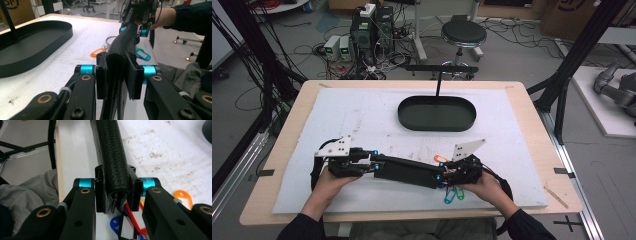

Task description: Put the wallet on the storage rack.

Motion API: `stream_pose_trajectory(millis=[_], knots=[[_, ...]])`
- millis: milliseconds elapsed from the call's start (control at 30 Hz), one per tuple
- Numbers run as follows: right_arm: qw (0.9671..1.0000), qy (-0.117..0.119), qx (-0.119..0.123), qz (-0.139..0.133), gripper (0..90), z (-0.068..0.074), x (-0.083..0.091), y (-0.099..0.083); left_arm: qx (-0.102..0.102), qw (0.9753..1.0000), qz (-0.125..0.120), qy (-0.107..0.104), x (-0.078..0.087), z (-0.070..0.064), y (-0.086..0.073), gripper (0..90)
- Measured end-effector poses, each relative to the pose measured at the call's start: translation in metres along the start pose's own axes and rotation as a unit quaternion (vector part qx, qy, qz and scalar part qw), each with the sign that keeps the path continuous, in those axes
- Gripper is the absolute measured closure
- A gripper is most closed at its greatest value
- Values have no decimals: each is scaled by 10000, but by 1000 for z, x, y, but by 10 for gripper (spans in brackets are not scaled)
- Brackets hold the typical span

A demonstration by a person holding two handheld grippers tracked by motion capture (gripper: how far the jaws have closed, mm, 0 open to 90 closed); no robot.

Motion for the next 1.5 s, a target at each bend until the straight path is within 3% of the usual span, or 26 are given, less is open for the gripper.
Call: stream_pose_trajectory(millis=[133, 167, 200, 233, 267, 500, 800, 1133, 1300, 1500], knots=[[9998, -28, 105, -141, 758, 2, 6, 3, 19, 9998, -148, 127, 1, 1, 6, 640], [9996, -56, 152, -221, 760, 3, 9, 5, 56, 9997, -173, 187, 1, 2, 8, 556], [9996, -56, 152, -221, 760, 3, 9, 5, 111, 9995, -198, 239, 2, 3, 9, 556], [9993, -70, 166, -326, 760, 3, 13, 7, 156, 9993, -213, 281, 3, 4, 10, 489], [9991, -70, 166, -372, 760, 3, 16, 9, 233, 9985, -280, 407, 5, 7, 12, 449], [9980, -256, 198, -542, 760, -2, 30, 14, 392, 9952, -536, 713, 18, 13, 18, 293], [9956, -702, 182, -592, 759, -22, 52, 17, 452, 9922, -561, 1019, 24, 11, 19, 258], [9938, -916, 133, -616, 758, -35, 72, 15, 661, 9876, -486, 1338, 25, 5, 9, 238], [9923, -1055, 175, -623, 758, -44, 84, 15, 757, 9849, -505, 1471, 28, 7, 4, 238], [9905, -1218, 94, -639, 758, -63, 94, 16, 767, 9847, -432, 1503, 26, 10, 1, 238]])
Point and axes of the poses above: each handheld gripper's, and its own axes: x roughly backward along the jaws, y roughly out of its top, z roughly to its left, the point moved 7 cm from there along -x, roughly forward along the jaws, and after that the axes turned 4 degrees about z, right-handed, at the moved point
